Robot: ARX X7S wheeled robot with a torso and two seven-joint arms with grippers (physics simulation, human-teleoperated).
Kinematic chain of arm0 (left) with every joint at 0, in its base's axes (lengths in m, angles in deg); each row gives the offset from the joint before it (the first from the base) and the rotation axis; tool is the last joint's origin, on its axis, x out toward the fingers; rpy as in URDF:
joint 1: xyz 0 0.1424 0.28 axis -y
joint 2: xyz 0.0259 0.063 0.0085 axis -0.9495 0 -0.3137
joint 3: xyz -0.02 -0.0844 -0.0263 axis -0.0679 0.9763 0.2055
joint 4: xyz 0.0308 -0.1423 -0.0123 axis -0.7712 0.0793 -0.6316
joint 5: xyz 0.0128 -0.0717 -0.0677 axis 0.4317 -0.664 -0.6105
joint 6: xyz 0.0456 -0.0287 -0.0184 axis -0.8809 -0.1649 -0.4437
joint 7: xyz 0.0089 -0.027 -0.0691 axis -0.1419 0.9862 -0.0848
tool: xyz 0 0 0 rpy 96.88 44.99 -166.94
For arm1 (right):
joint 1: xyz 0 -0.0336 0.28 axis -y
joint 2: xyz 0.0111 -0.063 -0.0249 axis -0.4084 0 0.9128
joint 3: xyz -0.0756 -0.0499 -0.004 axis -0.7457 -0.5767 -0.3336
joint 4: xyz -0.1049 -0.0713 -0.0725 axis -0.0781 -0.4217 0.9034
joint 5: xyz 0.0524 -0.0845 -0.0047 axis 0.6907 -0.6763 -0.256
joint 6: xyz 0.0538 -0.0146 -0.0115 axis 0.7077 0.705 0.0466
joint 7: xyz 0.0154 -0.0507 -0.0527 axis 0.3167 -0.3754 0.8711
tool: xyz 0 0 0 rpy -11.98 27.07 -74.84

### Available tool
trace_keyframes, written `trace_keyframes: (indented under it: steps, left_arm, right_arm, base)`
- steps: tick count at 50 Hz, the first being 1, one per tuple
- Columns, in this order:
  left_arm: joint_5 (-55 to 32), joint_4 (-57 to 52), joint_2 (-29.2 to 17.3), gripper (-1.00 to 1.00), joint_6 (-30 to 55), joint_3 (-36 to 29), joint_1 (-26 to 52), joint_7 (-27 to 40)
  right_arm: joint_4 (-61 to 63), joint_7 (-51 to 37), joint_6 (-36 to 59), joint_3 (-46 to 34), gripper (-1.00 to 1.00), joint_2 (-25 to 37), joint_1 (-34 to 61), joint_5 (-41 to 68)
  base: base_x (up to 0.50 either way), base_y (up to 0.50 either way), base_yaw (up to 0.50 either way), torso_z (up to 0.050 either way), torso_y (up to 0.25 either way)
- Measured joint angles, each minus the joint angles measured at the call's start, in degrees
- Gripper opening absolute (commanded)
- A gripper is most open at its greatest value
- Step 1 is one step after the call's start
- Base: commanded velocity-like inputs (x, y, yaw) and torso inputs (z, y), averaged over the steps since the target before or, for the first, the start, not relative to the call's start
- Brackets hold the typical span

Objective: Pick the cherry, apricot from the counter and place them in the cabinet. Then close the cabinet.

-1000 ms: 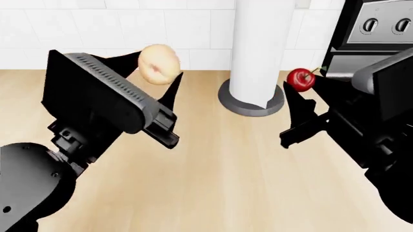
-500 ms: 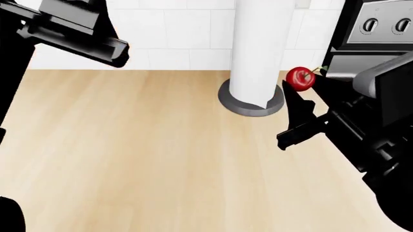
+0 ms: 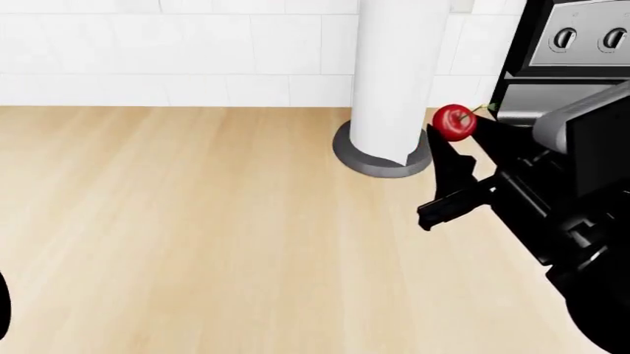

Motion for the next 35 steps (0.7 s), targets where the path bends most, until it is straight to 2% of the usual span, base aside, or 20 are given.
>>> trace_keyframes:
  steps: [14,35]
  left_arm:
    - [11.70,10.36,0.05,-1.00,-8.05,-9.97,4.07,-4.31]
    - [19.59,23.56,2.10,-1.00,-14.80,-18.10,9.16,-9.53]
  right_arm:
    - [-0.13,-0.12,-0.88,-0.54,-1.00,-0.28,-0.61,-0.46]
    - [-0.57,-0.05,-2.31,-1.45,-1.00,-0.56,-1.68,-1.43]
  base:
    - [0.00,0.00,0.00,0.000,0.000]
    - [0.00,0.00,0.00,0.000,0.000]
